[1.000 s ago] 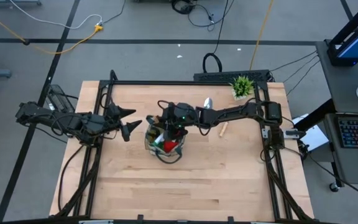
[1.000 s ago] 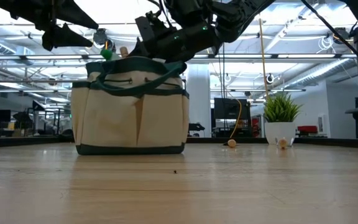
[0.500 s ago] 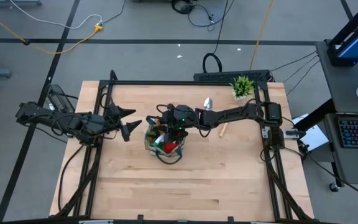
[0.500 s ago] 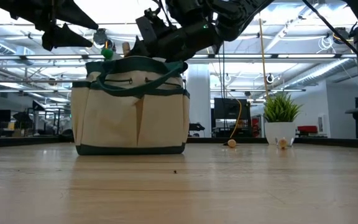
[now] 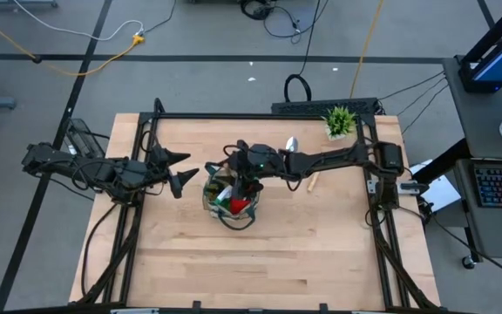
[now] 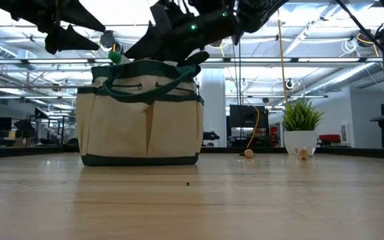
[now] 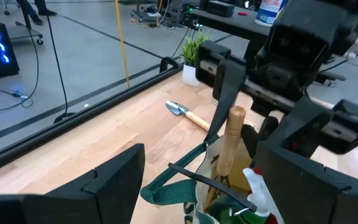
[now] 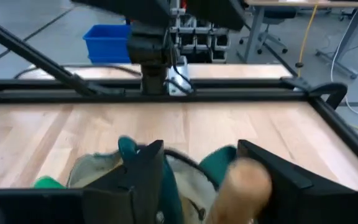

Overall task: Pick & Place Garden tools in Gardening bag
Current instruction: Put the left brown hand rake into the brown gardening bag, then put the brown hand rake into the brown gardening bag

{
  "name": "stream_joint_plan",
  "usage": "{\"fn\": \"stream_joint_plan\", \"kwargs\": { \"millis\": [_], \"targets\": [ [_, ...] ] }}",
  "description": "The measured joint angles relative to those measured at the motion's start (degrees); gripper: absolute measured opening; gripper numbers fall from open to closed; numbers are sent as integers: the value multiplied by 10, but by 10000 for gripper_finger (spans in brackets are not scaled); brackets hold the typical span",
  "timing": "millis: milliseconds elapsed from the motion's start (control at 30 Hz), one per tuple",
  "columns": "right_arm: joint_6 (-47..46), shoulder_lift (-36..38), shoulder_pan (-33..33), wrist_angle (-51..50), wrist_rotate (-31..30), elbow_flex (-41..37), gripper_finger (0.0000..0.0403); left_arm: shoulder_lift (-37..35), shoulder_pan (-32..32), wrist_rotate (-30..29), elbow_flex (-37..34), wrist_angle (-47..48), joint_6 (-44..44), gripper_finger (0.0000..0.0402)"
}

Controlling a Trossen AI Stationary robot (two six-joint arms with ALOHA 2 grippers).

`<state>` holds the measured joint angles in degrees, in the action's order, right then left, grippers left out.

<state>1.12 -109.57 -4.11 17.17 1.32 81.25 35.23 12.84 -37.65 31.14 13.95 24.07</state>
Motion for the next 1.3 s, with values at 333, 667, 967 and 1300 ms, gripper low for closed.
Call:
{"fn": "stream_joint_plan", "kwargs": {
  "millis": [333,667,967,1300],
  "targets": [
    [-10,4,-3,16,-15,0,195,0,0,0,0,0,-4,310],
    [-11,4,-3,4,-15,0,111,0,0,0,0,0,-3,310],
    [-6,14,-3,15,-14,0,9,0,0,0,0,0,-8,310],
    [26,79,-3,5,-17,0,1,0,0,0,0,-1,-8,310]
  ]
}}
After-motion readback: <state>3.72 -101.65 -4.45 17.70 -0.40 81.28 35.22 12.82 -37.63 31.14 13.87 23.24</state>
